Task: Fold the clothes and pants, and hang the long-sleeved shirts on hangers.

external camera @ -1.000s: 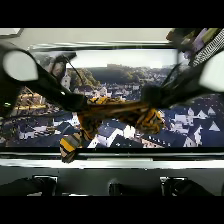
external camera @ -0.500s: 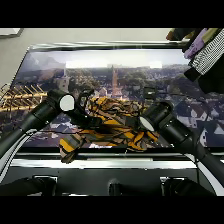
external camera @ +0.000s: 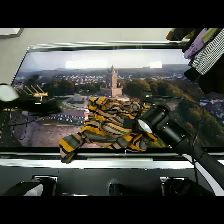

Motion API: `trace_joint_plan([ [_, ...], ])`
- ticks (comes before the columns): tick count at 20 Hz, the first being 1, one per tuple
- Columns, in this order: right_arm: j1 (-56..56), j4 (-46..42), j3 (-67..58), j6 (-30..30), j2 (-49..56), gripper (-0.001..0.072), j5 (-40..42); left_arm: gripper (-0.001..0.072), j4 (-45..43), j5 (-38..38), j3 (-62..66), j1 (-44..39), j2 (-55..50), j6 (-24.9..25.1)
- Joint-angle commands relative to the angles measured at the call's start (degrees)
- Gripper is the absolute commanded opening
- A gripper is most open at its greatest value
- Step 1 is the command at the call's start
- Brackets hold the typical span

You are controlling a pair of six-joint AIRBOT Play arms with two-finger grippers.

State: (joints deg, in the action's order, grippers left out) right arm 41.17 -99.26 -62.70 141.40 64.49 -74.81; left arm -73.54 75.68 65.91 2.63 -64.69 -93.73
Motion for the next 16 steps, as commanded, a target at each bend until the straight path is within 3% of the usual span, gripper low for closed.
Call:
trace_joint_plan([
  [1, 0.04, 1.14, 0.04, -1.29, 0.02, 0.0020, -0.50, 0.0402, -1.70, 5.25, -2.08, 18.03, 3.72, 15.39],
  [3, 0.04, 1.18, 0.04, -1.27, 0.04, 0.0020, -0.50, 0.0425, -2.56, 4.37, -2.08, 23.93, 3.48, 16.61],
  [4, 0.04, 1.18, 0.04, -1.27, 0.02, 0.0020, -0.50, 0.0595, -2.91, 2.97, -2.10, 26.18, 3.43, 13.51],
  [5, 0.04, 1.18, 0.04, -1.29, 0.02, 0.0020, -0.50, 0.0642, -4.09, 0.55, -2.23, 28.63, 3.23, 8.74],
  [8, 0.04, 1.18, 0.04, -1.29, 0.02, 0.0020, -1.27, 0.0641, -1.68, -3.74, -2.21, 37.09, 0.87, 8.74],
  [11, 0.04, 1.18, 0.04, -1.29, 0.02, 0.0020, -2.32, 0.0642, 1.53, -4.07, -2.21, 43.25, -4.33, 13.33],
  [16, 0.04, 1.16, 0.04, -1.29, 0.02, 0.0020, -4.92, 0.0637, 1.31, -5.27, -2.21, 45.18, -12.59, 24.22],
])
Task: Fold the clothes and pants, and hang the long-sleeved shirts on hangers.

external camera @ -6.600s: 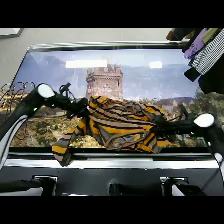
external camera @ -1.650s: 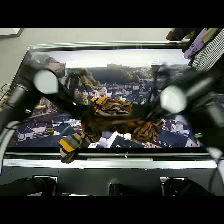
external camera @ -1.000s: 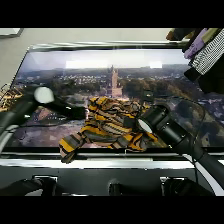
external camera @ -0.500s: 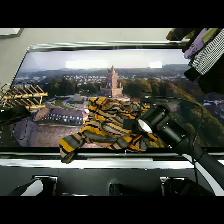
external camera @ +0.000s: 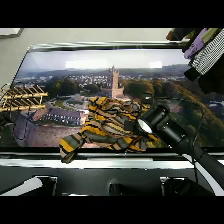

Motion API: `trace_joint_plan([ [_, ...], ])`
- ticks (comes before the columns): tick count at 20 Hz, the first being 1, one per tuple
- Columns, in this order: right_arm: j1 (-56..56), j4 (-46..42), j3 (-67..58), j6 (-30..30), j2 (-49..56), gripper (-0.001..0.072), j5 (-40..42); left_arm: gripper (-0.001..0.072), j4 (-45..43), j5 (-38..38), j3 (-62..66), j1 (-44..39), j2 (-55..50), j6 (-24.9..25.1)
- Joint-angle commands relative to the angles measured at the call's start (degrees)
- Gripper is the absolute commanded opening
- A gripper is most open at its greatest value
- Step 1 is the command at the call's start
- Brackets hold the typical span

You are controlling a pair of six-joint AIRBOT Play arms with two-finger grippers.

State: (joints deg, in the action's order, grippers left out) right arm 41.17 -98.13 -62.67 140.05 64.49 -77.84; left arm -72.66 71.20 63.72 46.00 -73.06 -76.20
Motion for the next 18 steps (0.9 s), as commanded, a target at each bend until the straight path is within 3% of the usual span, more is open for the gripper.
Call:
trace_joint_plan([
  [1, 0.04, 0.02, 0.02, 0.07, 0.04, 0.0021, -2.27, 0.0637, 0.44, -0.85, -0.02, 1.81, -5.62, 8.04],
  [6, 0.04, 0.00, 0.02, 0.11, 0.04, 0.0021, -2.78, 0.0635, -1.44, -2.78, -0.02, 1.75, -10.60, 8.79],
  [9, 0.04, -0.07, 0.02, 0.15, 0.04, 0.0021, -2.60, 0.0536, -2.49, -2.80, -0.04, 1.03, -12.61, 9.01],
  [13, 0.04, -0.07, 0.02, 0.15, 0.04, 0.0021, -2.64, 0.0532, -6.67, -2.95, -0.04, -2.56, -14.64, 8.94],
  [16, 0.04, -0.07, 0.02, 0.17, 0.04, 0.0021, -2.67, 0.0437, -7.98, -3.26, -0.02, -4.55, -15.67, 8.74],
  [18, 0.04, -0.07, 0.02, 0.17, 0.04, 0.0021, -2.71, 0.0433, -7.96, -3.30, -0.02, -5.20, -16.26, 8.72],
])
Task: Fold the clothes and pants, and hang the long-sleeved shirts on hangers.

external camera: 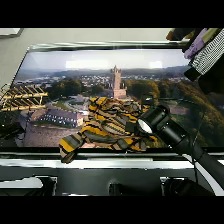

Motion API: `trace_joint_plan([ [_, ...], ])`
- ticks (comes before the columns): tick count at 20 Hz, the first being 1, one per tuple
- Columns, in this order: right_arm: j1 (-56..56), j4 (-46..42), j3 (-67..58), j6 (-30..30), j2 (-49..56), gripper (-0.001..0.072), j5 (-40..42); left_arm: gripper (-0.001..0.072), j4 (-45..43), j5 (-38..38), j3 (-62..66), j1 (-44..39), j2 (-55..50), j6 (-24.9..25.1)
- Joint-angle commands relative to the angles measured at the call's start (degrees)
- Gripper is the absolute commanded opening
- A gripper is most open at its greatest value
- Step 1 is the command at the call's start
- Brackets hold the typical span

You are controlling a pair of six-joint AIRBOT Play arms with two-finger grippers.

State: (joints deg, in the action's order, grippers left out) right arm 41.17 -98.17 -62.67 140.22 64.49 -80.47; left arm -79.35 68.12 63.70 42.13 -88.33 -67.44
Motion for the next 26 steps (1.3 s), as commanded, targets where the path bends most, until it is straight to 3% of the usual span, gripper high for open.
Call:
trace_joint_plan([
  [1, 0.04, -0.02, 0.02, 0.00, 0.04, 0.0021, -0.11, 0.0360, -1.31, -0.02, 0.00, -1.51, -1.25, -0.02],
  [2, 0.04, -0.02, 0.02, 0.00, 0.04, 0.0021, -0.15, 0.0294, -1.27, 0.09, -0.02, -1.64, -1.46, -0.04],
  [4, 0.04, -0.02, 0.02, -0.02, 0.04, 0.0021, -0.20, 0.0293, -1.25, 0.15, 0.00, -1.97, -1.79, -0.04],
  [6, 0.04, -0.04, 0.02, -0.02, 0.04, 0.0021, -0.20, 0.0183, -1.27, 0.44, 0.00, -2.25, -1.86, -0.02],
  [8, 0.04, -0.02, 0.02, -0.02, 0.04, 0.0021, -0.24, 0.0166, -1.25, 0.79, 0.00, -2.73, -1.86, 0.00],
  [9, 0.04, -0.02, 0.02, -0.02, 0.04, 0.0021, -0.39, 0.0113, -1.25, 0.90, 0.00, -2.95, -1.86, 0.02],
  [11, 0.04, -0.02, 0.02, -0.02, 0.04, 0.0021, -0.66, 0.0111, -1.05, 0.87, 0.00, -3.45, -1.86, 0.02],
  [13, 0.04, -0.02, 0.02, -0.02, 0.04, 0.0021, -0.66, 0.0022, -1.03, 1.49, 0.00, -4.11, -1.86, 0.02],
  [20, 0.04, -0.02, 0.02, -0.02, 0.04, 0.0021, -1.46, 0.0020, -0.15, 5.97, 5.81, -6.34, -1.33, -0.09],
  [26, 0.04, -0.04, 0.02, -0.04, 0.04, 0.0021, -2.12, 0.0019, 0.26, 6.45, 18.10, -8.02, 2.49, -6.21],
])
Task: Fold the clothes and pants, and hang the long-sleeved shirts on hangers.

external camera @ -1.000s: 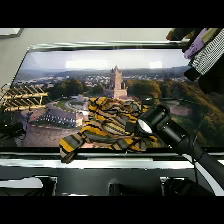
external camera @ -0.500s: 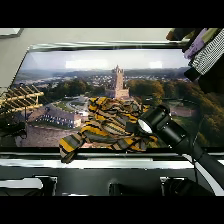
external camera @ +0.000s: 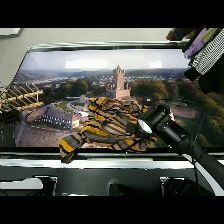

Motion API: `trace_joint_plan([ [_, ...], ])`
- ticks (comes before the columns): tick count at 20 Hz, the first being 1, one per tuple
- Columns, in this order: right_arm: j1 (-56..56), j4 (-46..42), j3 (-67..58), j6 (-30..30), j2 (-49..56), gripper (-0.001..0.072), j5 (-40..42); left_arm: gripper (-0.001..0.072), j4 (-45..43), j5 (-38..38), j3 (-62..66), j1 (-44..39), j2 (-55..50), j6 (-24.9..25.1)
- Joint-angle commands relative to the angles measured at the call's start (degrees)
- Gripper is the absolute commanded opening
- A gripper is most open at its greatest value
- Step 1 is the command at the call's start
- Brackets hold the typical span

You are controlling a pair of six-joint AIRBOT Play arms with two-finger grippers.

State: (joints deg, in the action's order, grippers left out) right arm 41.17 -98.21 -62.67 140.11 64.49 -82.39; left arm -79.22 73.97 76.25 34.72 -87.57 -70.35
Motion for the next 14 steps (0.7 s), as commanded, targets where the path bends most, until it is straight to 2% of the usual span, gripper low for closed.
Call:
trace_joint_plan([
  [1, 0.04, -0.02, 0.02, 0.07, 0.02, 0.0021, -0.20, 0.0019, 0.11, 0.59, 7.67, -0.90, 2.45, -3.82],
  [6, 0.04, -2.27, 0.02, 0.09, 0.04, 0.0021, 0.00, 0.0018, 0.13, 0.59, 17.90, -3.80, 6.80, -3.82],
  [8, 0.02, -3.89, 0.02, 0.44, 0.04, 0.0020, 0.28, 0.0016, 0.13, 0.68, 18.32, -6.73, 10.27, -3.61],
  [10, 0.02, -5.33, 0.02, 1.31, 0.04, 0.0020, 0.46, 0.0015, 0.11, 0.63, 15.93, -10.78, 15.21, -2.10],
  [12, 0.04, -6.14, 0.02, 5.51, 0.04, 0.0020, 0.81, 0.0014, 0.11, 0.87, 10.01, -15.43, 21.42, 2.29],
  [14, 0.04, -6.08, 0.02, 8.72, 0.04, 0.0020, 3.13, 0.0014, 0.11, 2.27, 2.29, -20.52, 27.54, 3.56],
])
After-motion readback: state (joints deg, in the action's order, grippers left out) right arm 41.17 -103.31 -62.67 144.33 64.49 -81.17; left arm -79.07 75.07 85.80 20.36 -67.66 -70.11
